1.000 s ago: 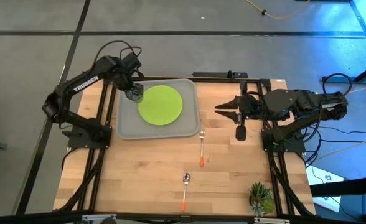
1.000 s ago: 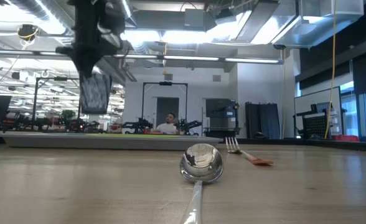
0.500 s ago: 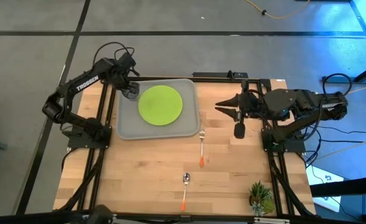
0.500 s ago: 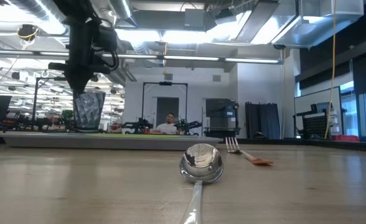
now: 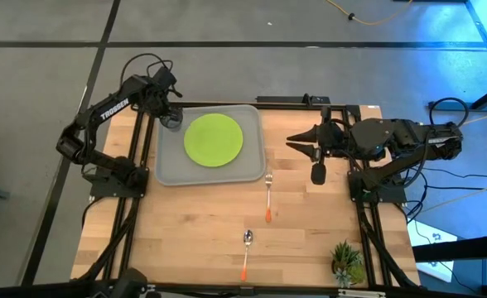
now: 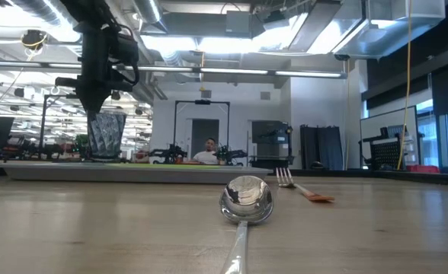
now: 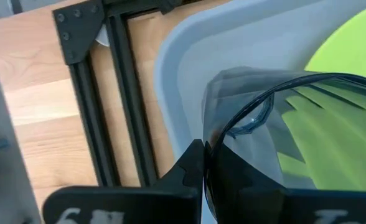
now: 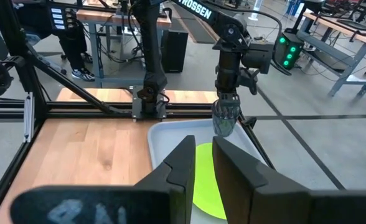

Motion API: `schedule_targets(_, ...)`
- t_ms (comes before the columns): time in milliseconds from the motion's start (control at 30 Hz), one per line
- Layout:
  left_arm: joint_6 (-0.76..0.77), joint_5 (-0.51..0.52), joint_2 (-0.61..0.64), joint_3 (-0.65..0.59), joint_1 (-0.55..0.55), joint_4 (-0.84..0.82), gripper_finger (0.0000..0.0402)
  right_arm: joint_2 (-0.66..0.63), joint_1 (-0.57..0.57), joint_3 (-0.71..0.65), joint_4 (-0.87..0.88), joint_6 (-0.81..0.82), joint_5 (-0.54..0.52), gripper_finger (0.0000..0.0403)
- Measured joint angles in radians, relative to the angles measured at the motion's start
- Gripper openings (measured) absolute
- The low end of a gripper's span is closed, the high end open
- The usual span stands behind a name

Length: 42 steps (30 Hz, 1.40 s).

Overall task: Pick and place plate/cup/fork/spoon on tray
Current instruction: Put the blue cup on the gray tray to the top left of the green plate

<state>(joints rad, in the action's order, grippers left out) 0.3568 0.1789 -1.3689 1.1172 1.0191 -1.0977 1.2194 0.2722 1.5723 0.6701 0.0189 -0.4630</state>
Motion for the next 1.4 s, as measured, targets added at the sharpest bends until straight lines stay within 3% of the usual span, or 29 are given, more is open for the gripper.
schedule_targets(333, 0.026, 0.012, 0.000, -0.007, -0.001, -0.016, 0.0003, 0.000, 0.000, 0.000, -0.014, 0.000, 0.000, 0.0063)
schedule_targets(833, 0.059, -0.013, 0.004, -0.131, -0.016, 0.104, 0.0003, 0.000, 0.000, 0.000, -0.014, 0.000, 0.000, 0.0063)
schedule_targets(1100, 0.059, -0.008, 0.000, -0.136, -0.017, 0.100, 0.0040, 0.000, 0.000, 0.000, -0.014, 0.000, 0.000, 0.0063)
schedule_targets(1400, 0.059, -0.005, 0.002, -0.136, -0.016, 0.099, 0.0046, 0.001, 0.000, 0.000, -0.014, -0.001, 0.000, 0.0063)
